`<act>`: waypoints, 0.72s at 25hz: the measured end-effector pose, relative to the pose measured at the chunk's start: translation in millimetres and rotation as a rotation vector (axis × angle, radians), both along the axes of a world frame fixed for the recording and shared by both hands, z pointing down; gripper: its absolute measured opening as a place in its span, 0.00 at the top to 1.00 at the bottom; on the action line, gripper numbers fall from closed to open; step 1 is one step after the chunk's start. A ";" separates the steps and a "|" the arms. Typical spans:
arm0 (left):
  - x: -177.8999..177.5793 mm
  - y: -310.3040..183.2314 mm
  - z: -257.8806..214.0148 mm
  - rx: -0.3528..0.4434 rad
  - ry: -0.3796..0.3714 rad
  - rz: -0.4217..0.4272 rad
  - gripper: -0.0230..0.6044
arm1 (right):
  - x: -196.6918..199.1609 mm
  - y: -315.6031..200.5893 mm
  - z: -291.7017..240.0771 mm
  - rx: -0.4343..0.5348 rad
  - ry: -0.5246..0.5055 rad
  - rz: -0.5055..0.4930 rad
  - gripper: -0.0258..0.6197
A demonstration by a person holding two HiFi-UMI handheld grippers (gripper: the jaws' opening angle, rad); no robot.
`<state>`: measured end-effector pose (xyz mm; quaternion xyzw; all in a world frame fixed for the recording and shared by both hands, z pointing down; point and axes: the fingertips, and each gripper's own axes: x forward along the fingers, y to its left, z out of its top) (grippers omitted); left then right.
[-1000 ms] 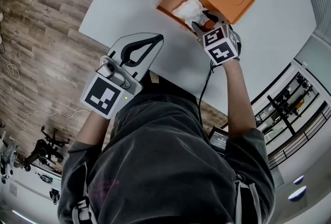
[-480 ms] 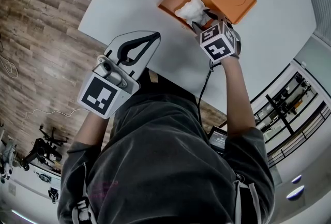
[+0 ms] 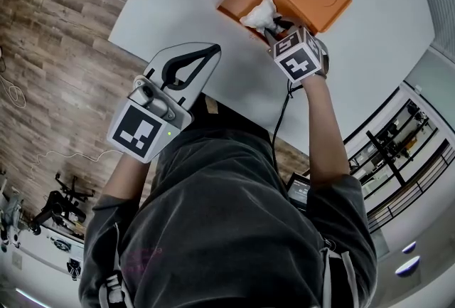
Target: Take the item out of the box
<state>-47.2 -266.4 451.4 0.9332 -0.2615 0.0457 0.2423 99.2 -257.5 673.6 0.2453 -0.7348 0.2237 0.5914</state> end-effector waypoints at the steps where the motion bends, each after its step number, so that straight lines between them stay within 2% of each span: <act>1: 0.3 0.0 -1.2 0.002 0.000 0.001 0.94 | -0.6 0.5 -0.3 0.000 -0.005 0.002 0.77; 7: 1.3 2.0 -6.0 0.015 -0.005 0.008 0.95 | -1.9 1.1 -1.1 0.015 -0.020 0.008 0.84; 18: 3.3 4.5 -27.3 0.053 -0.015 0.018 0.95 | 0.6 -5.2 -27.7 0.092 -0.028 0.020 0.85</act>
